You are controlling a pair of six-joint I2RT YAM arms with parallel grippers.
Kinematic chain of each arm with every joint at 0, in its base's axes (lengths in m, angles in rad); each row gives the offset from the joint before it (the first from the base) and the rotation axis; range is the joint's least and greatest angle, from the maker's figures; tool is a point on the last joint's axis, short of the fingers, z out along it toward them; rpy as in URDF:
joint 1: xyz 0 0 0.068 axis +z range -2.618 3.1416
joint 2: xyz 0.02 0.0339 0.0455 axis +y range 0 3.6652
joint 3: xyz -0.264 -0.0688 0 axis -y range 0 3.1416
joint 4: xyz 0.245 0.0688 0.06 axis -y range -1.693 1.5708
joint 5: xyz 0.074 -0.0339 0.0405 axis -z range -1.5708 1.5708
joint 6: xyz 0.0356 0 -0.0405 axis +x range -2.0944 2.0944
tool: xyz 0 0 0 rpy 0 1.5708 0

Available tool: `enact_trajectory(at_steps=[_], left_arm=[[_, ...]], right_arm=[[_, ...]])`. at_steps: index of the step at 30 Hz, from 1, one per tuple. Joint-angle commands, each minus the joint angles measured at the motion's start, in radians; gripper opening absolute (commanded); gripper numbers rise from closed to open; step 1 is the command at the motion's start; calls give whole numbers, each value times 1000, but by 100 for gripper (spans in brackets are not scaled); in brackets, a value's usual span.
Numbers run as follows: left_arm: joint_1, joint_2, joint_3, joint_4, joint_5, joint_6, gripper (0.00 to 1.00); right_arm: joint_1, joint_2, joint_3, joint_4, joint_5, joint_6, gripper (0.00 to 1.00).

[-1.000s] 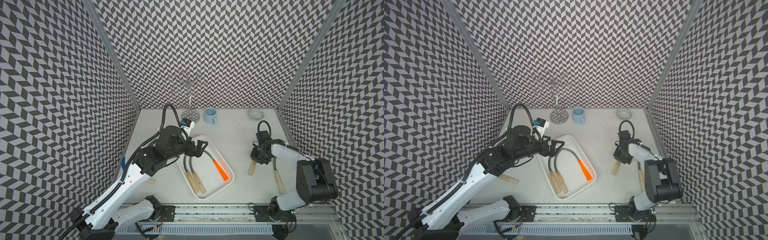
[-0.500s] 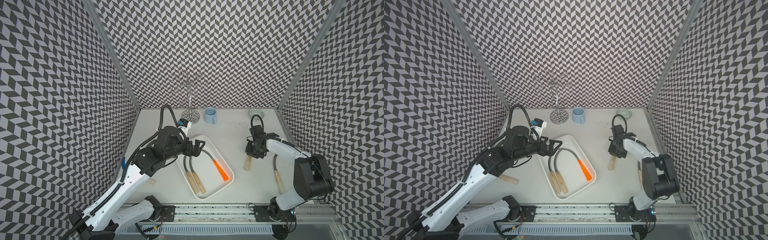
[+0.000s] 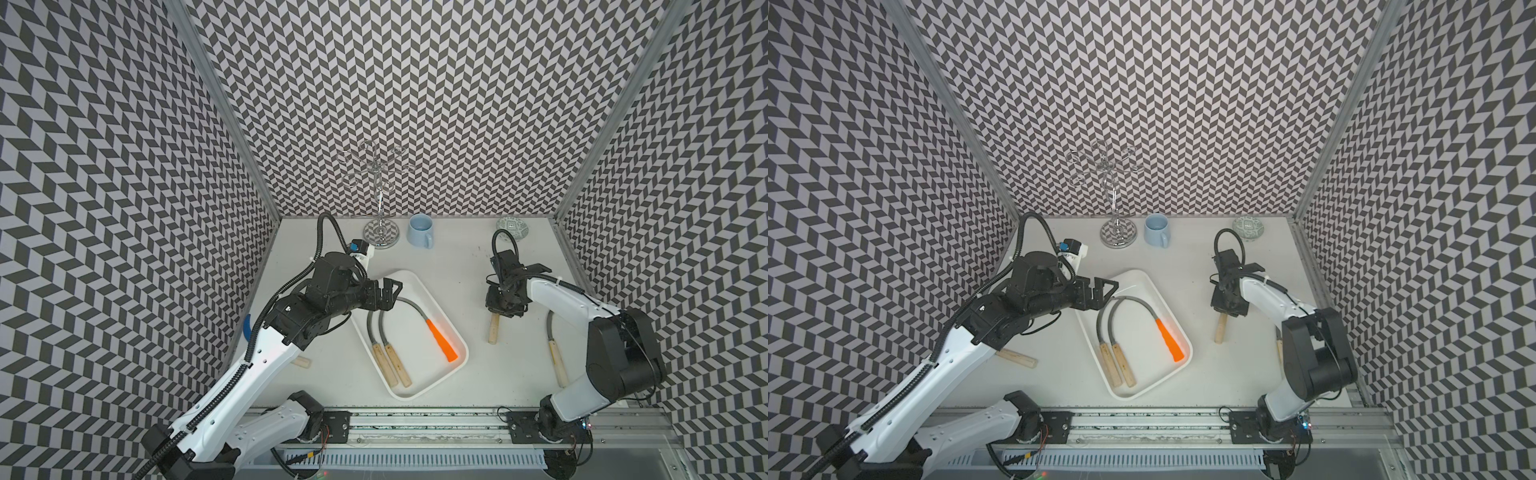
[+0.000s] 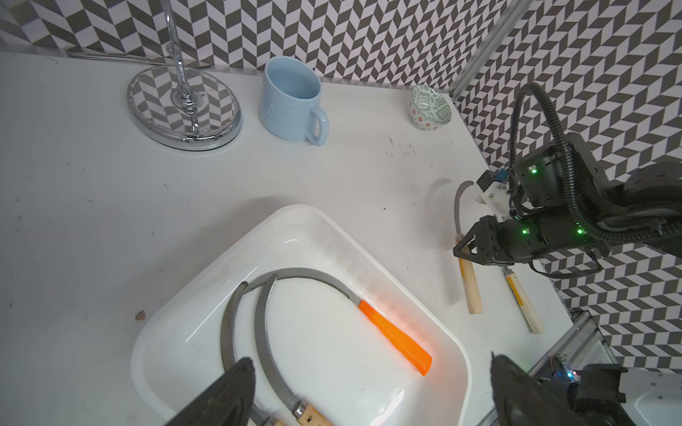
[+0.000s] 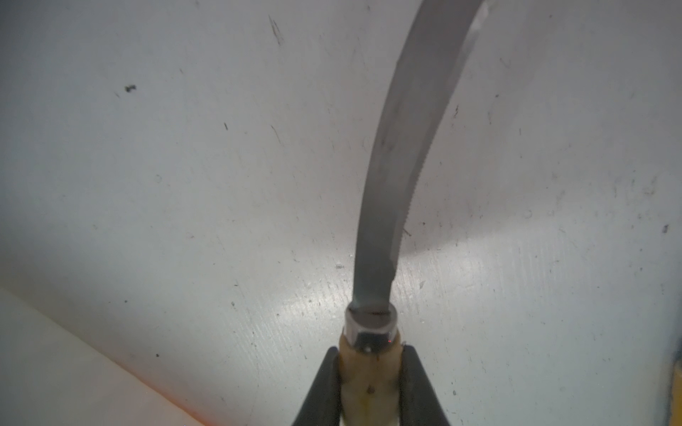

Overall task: Put small sickles into storage boxes
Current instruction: Pick up the sickle at the center of the board.

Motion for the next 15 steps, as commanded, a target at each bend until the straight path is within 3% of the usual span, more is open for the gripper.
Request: enact_trajectory(at_steps=[1,15], left_arm=[[32,-2,-28,-15,36,-10,99],[129,-6,-93,15,117,-10,99]], right_arm=[[22,-34,36,-21,28,-9,19],[81,-104,140,-124,11,-10,19]])
